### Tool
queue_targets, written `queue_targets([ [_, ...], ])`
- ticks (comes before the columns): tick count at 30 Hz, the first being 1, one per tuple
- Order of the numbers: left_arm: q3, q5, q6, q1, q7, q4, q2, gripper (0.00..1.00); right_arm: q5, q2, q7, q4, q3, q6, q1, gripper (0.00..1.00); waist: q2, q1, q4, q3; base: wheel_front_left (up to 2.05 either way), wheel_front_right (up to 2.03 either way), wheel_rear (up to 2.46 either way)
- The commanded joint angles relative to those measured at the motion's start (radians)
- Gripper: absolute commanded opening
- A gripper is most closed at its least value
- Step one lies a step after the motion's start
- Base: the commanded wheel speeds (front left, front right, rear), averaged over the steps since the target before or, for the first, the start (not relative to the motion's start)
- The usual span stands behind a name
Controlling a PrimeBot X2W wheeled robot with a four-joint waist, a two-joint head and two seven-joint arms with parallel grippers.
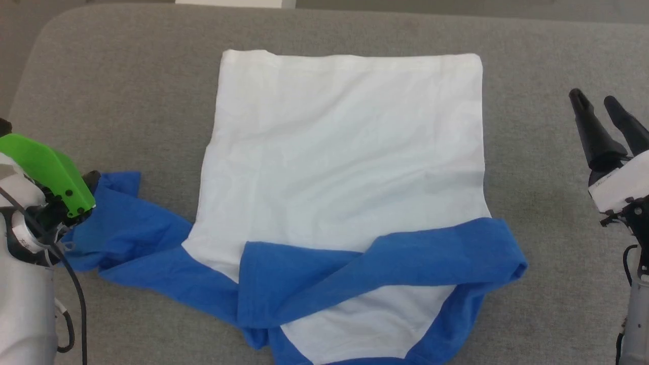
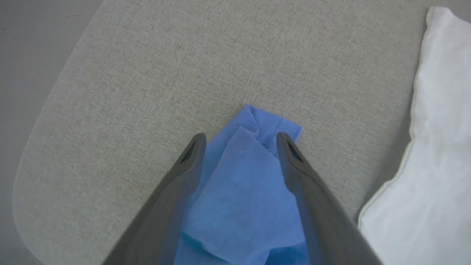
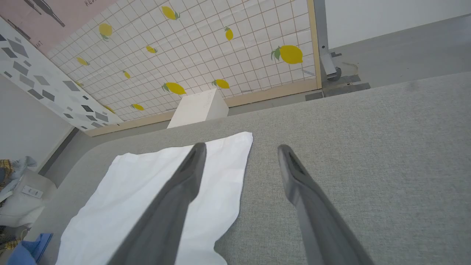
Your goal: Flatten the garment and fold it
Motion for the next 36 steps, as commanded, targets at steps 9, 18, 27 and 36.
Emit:
queue_targets([
  [9,-0.023,0.004,0.037,-0.008,0.058,0.075,-0.003,1.0,0.001,-0.013,0.007,-0.02,0.0,-0.001,-0.019,1.0,0.0,-0.0001,-0.033,0.06,0.0,0.0,0.0],
  [18,0.03,-0.055,0.038,0.013,-0.012,0.082,-0.042,0.0,-0.005,-0.016,0.01,-0.021,-0.003,-0.001,-0.019,1.0,0.0,-0.0001,-0.018,0.052,0.0,0.0,0.0],
  [27,0.142,-0.099,0.019,-0.009,-0.266,0.048,-0.065,0.0,-0.007,-0.005,0.0,0.006,0.01,-0.001,-0.005,1.0,0.0,-0.0001,0.0,-0.015,0.0,0.0,0.0],
  [36,0.053,-0.11,-0.1,0.02,-0.328,-0.137,-0.121,0.0,-0.008,0.009,-0.019,0.048,0.001,-0.001,0.034,1.0,0.0,-0.0001,0.029,-0.125,0.0,0.0,0.0],
])
